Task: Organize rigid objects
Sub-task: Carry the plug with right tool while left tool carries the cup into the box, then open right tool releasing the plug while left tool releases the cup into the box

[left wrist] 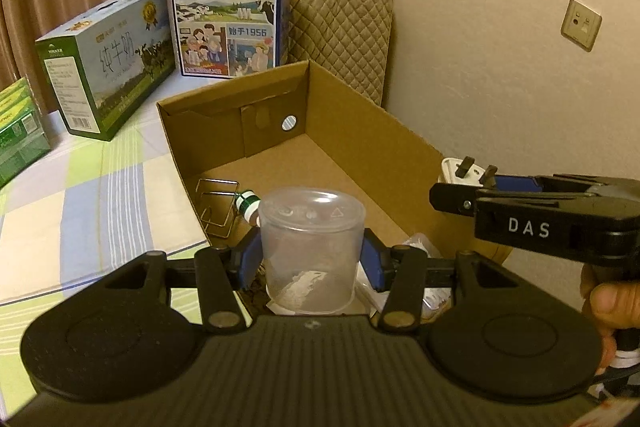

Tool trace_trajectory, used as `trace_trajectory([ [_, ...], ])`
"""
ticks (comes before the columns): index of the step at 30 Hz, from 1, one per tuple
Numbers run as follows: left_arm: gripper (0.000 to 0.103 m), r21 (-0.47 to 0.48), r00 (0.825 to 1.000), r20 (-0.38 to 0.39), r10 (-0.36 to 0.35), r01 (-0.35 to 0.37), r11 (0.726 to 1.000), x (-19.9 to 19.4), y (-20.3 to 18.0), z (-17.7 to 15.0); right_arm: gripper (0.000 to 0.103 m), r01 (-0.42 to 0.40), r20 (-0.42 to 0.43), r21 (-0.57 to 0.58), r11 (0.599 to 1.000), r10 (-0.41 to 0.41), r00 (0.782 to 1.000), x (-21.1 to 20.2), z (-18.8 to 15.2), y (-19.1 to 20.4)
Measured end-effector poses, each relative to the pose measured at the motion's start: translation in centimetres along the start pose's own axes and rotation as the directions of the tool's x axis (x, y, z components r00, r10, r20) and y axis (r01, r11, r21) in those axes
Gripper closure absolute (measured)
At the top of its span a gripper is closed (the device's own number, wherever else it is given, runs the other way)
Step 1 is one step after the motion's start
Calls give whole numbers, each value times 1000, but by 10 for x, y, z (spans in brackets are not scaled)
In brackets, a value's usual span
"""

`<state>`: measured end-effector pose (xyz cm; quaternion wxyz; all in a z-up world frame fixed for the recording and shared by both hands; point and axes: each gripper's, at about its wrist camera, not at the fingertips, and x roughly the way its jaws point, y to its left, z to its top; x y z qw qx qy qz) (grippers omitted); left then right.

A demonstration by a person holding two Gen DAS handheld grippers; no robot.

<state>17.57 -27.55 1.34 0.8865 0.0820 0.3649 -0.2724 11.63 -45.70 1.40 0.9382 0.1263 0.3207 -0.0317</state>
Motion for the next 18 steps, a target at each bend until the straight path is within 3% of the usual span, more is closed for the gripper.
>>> trace_trajectory([
  [18, 56, 18, 999, -32, -3, 4, 1000, 16, -4, 0, 55, 1, -24, 2, 1000, -1, 1000, 10, -2, -2],
])
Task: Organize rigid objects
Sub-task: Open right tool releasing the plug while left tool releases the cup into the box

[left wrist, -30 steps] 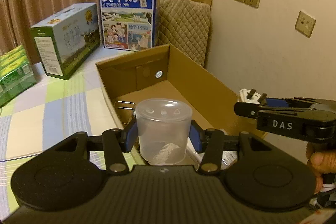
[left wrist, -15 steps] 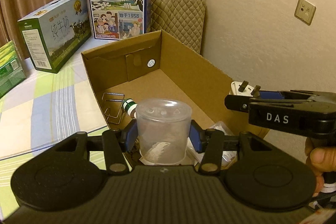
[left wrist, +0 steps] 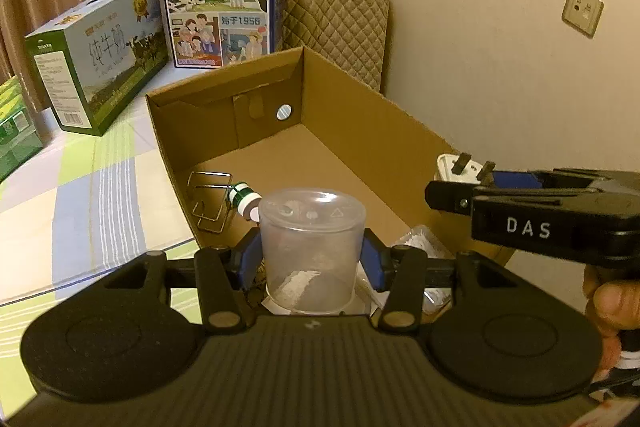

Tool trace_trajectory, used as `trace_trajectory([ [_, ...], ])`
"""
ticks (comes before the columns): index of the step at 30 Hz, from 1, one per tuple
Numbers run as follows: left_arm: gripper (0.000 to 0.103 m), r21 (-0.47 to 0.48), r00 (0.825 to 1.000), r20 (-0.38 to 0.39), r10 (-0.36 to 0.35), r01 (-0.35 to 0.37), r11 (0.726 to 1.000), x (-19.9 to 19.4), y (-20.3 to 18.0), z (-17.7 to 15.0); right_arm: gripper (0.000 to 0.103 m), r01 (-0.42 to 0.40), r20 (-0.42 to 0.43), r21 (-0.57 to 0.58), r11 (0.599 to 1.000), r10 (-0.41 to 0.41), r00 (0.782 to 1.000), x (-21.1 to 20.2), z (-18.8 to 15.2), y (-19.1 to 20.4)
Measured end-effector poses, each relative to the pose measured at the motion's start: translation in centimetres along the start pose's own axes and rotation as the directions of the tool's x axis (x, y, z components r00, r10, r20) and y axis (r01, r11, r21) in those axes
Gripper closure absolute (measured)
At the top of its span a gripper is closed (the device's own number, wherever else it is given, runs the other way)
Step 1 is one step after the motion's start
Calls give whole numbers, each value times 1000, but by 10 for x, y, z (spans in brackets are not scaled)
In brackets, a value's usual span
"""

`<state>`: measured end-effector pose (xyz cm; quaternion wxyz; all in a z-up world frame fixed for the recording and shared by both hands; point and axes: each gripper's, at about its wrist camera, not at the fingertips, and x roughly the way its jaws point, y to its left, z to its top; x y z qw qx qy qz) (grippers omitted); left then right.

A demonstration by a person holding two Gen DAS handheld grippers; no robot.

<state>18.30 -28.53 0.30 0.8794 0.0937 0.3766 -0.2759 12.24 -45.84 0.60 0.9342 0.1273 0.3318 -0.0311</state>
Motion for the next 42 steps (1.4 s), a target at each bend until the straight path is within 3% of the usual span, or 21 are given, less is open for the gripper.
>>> trace_trajectory([
  [3, 54, 2, 1000, -6, 1, -1, 1000, 4, 0, -2, 55, 2, -2, 2, 1000, -2, 1000, 1, 1, -1],
  [8, 39, -10, 1000, 17, 3, -3, 1000, -2, 4, -4, 55, -3, -10, 0, 1000, 2, 1000, 3, 0, -1],
  [17, 34, -45, 998, 56, 29, -26, 999, -23, 19, -8, 54, -45, -39, 4, 999, 46, 998, 10, -1, 1],
  [30, 23, -80, 996, 64, 60, -54, 995, -39, 29, -16, 54, -51, -84, -60, 997, 46, 995, 25, -9, 18],
  [32, 19, -80, 996, 67, 65, -60, 995, -41, 29, -17, 53, -48, -68, -53, 997, 45, 997, 22, -6, 18],
  [35, 13, -99, 995, 71, 77, -70, 993, -48, 29, -21, 42, -38, -33, -43, 998, 36, 999, 11, -3, 17],
  [42, 12, -161, 992, 55, 117, -107, 981, -72, 18, -33, 32, -31, -48, -59, 998, 28, 998, -29, -11, 14],
])
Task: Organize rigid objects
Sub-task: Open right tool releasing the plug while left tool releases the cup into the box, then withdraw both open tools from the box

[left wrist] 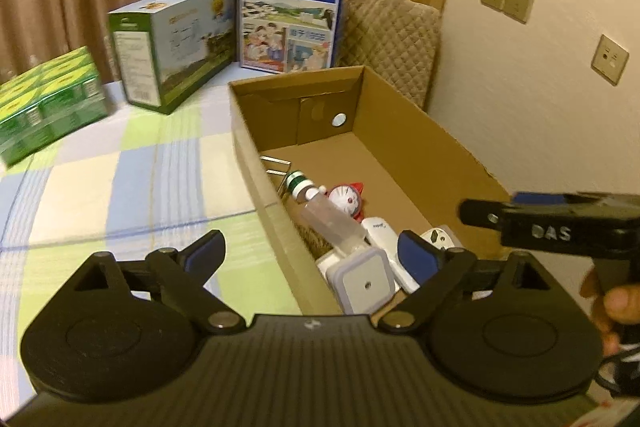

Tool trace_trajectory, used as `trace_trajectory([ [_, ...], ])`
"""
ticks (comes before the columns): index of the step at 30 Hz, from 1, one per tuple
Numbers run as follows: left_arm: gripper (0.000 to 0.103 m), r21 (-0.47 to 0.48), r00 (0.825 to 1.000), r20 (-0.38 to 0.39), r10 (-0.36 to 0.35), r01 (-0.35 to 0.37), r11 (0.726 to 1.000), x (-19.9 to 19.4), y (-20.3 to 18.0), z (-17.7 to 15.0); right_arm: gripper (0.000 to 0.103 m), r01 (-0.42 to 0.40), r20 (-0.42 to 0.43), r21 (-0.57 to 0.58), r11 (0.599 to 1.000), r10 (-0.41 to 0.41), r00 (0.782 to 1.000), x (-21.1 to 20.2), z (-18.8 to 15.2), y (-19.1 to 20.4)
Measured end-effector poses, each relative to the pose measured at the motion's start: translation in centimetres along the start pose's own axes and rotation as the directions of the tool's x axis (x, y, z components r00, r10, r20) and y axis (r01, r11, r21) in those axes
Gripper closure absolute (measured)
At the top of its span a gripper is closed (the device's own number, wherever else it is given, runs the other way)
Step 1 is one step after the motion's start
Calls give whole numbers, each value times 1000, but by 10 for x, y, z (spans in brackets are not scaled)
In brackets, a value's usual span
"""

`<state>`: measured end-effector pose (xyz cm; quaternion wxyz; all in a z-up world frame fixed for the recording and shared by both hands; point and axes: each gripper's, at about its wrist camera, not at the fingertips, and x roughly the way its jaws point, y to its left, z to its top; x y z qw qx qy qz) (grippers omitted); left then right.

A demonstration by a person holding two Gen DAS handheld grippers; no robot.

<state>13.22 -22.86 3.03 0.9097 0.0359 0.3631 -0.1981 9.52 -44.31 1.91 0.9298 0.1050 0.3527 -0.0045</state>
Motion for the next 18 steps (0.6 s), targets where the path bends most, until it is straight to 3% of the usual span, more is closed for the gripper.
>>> trace_trajectory([
  [7, 12, -29, 999, 5, 37, -37, 999, -42, -17, -32, 29, 27, -43, -18, 999, -27, 999, -46, -32, -2],
  [11, 5, -47, 999, -2, 37, -37, 998, -62, -26, -52, 28, 31, -49, -22, 999, -32, 998, -70, -50, 1],
  [18, 1, -89, 998, 5, 58, -58, 994, -91, -34, -77, 19, 36, -50, -30, 999, -38, 998, -103, -72, 8],
])
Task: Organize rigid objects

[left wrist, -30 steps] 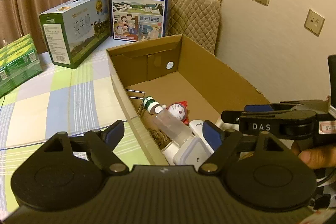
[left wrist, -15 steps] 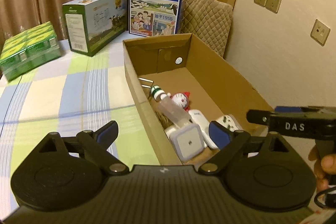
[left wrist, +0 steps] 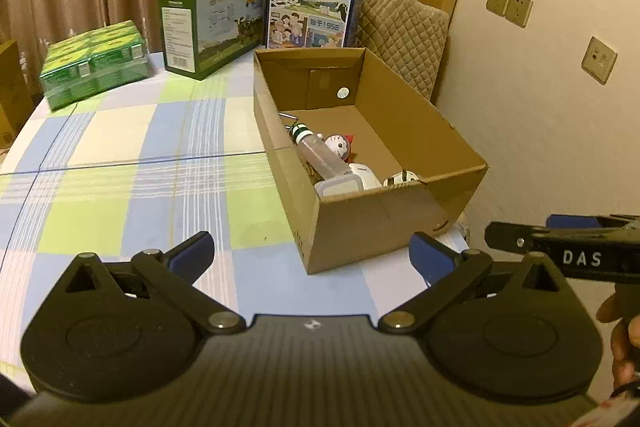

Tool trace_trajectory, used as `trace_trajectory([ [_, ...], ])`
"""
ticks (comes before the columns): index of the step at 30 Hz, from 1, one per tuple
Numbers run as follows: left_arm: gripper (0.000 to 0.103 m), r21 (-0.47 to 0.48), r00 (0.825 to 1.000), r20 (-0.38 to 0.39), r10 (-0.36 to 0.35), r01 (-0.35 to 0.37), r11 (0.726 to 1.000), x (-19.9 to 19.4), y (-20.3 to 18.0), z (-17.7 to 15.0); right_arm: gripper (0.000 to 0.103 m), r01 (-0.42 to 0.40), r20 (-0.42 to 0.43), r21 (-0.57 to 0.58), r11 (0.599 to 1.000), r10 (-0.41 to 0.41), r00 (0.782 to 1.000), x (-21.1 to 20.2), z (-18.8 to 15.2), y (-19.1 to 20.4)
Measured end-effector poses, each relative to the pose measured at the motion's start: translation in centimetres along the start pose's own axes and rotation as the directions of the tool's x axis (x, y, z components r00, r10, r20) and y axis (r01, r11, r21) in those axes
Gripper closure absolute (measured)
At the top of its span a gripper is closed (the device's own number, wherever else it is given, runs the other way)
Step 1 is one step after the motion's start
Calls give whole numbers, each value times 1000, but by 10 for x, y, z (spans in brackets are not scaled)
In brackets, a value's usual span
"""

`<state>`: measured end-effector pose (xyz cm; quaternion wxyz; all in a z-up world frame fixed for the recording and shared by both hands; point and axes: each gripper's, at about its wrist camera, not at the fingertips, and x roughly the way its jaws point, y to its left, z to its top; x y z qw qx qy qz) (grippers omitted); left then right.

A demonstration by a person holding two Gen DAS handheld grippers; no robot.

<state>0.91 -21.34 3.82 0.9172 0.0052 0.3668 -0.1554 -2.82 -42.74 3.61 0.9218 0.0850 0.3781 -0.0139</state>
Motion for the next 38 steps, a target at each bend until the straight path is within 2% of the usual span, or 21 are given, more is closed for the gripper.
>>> trace_trajectory([
  [7, 1, -20, 1000, -26, -2, 1, 1000, -17, 1, -17, 16, -29, -16, -7, 1000, 29, 999, -21, -18, 9],
  [15, 1, -46, 999, -32, 34, -35, 998, -25, 9, -32, 16, -53, -29, -31, 998, 52, 998, -30, -31, 24],
  [38, 1, -55, 999, -36, 27, -29, 998, -25, 12, -36, 15, -55, -32, -15, 998, 54, 998, -28, -34, 24],
])
